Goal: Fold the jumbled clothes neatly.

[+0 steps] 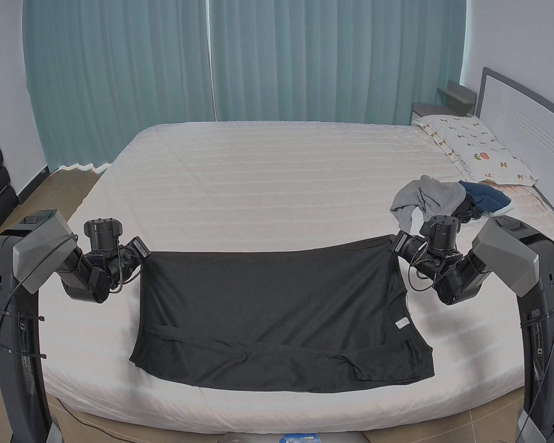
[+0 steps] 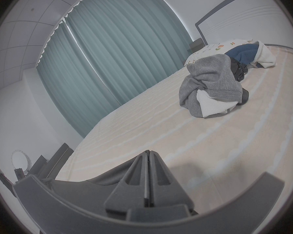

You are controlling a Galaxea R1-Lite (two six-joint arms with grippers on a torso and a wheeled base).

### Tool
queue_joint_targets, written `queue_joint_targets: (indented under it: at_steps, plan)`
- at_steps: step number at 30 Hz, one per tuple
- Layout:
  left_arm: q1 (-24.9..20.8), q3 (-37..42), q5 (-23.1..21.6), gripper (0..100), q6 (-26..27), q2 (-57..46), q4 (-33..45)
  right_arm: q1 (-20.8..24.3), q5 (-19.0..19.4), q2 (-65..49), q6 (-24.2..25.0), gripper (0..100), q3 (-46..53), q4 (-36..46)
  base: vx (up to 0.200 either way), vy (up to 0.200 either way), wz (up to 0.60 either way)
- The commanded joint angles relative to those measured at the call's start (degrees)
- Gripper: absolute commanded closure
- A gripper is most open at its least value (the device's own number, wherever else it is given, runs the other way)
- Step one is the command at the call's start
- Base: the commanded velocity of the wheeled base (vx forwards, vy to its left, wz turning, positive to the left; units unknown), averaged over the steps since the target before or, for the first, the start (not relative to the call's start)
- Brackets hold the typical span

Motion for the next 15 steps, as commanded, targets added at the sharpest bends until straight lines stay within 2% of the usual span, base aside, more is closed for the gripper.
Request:
queue_joint_targets:
  at_steps: [1, 7, 15]
  plan:
    - [0.2, 0.0, 0.0, 100, 0.1, -0.1, 0.0, -0.1, 0.0, 0.8, 0.0, 100, 0.0, 0.0, 0.0, 0.0, 0.0]
    - [0.6, 1.1, -0.3, 100, 0.6, -1.2, 0.0, -0.7, 0.7, -1.4, -0.2, 100, 3.6, 0.3, 0.0, 0.0, 0.0]
    - [1.9, 7.1, -4.7, 100, 6.3, -6.2, 0.0, -1.9, 7.2, -8.7, -0.6, 100, 14.5, 0.4, 0.0, 0.0, 0.0]
